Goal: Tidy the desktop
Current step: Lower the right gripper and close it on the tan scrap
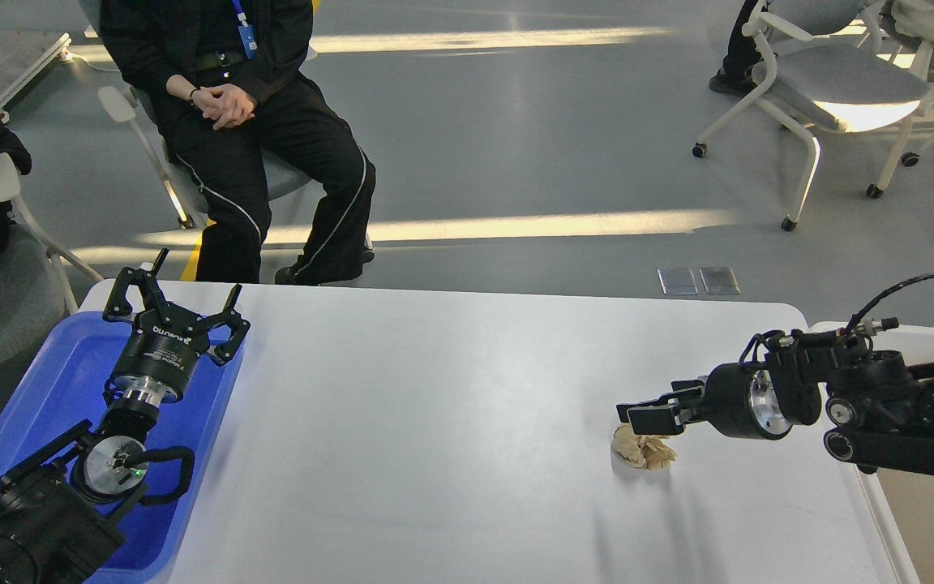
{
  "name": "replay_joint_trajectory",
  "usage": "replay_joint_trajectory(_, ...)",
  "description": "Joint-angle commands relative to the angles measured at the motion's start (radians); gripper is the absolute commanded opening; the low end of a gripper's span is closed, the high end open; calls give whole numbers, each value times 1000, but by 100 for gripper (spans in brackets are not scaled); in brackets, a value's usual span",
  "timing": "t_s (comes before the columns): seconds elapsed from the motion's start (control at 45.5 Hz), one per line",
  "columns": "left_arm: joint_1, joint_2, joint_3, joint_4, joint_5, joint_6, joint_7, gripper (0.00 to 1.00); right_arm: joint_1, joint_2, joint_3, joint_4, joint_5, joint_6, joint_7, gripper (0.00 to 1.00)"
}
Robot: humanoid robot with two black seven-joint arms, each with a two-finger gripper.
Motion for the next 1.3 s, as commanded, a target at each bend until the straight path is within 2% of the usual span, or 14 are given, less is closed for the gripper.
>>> replay_joint_trajectory(0.0,0,0,0,0,0,0,0,100,-17,34,-20,-22,-10,-9,1,100)
replay_joint_trajectory(0.33,0,0,0,-1,1,-2,0,100,-144,151,-19,-205,-68,-83,1,100)
replay_joint_trajectory(0.616,0,0,0,-1,1,-2,0,100,-210,187,-17,-326,-71,-110,1,100)
replay_joint_trajectory(0.836,0,0,0,-1,1,-2,0,100,-250,233,-7,-351,-70,-121,8,100)
replay_joint_trajectory(1.276,0,0,0,0,1,0,0,100,-294,241,-5,-404,-68,-138,9,100)
